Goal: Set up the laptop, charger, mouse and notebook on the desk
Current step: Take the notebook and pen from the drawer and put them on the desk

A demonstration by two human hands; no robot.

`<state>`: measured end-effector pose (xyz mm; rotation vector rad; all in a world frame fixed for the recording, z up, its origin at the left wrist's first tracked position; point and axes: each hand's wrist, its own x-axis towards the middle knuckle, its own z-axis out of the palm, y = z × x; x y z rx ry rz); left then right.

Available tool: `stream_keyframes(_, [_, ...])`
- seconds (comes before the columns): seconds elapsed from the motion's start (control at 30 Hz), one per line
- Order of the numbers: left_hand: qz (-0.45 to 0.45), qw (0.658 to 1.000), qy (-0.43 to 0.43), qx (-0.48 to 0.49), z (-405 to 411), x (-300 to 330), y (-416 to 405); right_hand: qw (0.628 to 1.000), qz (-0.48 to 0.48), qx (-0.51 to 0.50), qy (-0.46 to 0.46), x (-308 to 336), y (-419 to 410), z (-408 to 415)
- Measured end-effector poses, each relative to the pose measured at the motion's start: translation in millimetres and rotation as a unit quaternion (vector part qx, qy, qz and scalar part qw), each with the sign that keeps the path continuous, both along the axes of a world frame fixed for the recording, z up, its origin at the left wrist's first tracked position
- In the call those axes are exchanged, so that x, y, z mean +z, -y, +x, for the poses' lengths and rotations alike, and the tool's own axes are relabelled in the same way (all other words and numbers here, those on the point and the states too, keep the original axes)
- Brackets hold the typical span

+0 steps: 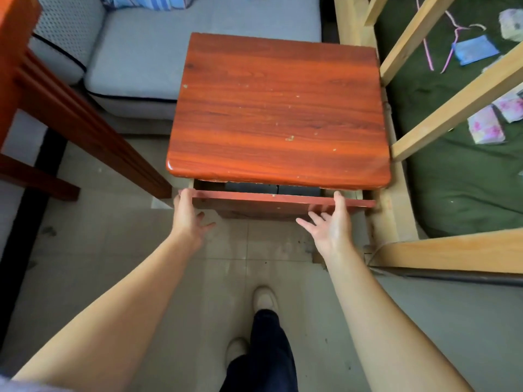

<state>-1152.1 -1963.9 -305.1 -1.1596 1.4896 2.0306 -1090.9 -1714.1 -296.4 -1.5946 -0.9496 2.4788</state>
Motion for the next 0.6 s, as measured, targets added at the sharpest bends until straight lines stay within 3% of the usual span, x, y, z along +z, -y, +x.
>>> stream_keyframes(0.13, [0.022, 0.999, 0.018, 0.037, -10.7, 7.0, -12.7, 0.996, -0.042, 0.004, 0.079, 12.4, -5.6, -21.6])
stream_keyframes(0.27, [0.045, 0.992, 0.019, 0.116, -22.8, 12.0, -24.3, 0.994, -0.075, -0.021, 0.079, 15.8, -8.0, -28.5])
stream_keyframes(0.6, [0.028, 0.989, 0.031, 0.144, 57.3, -15.3, -11.1, 0.993, -0.087, -0.038, 0.074, -17.8, 9.8, 45.8])
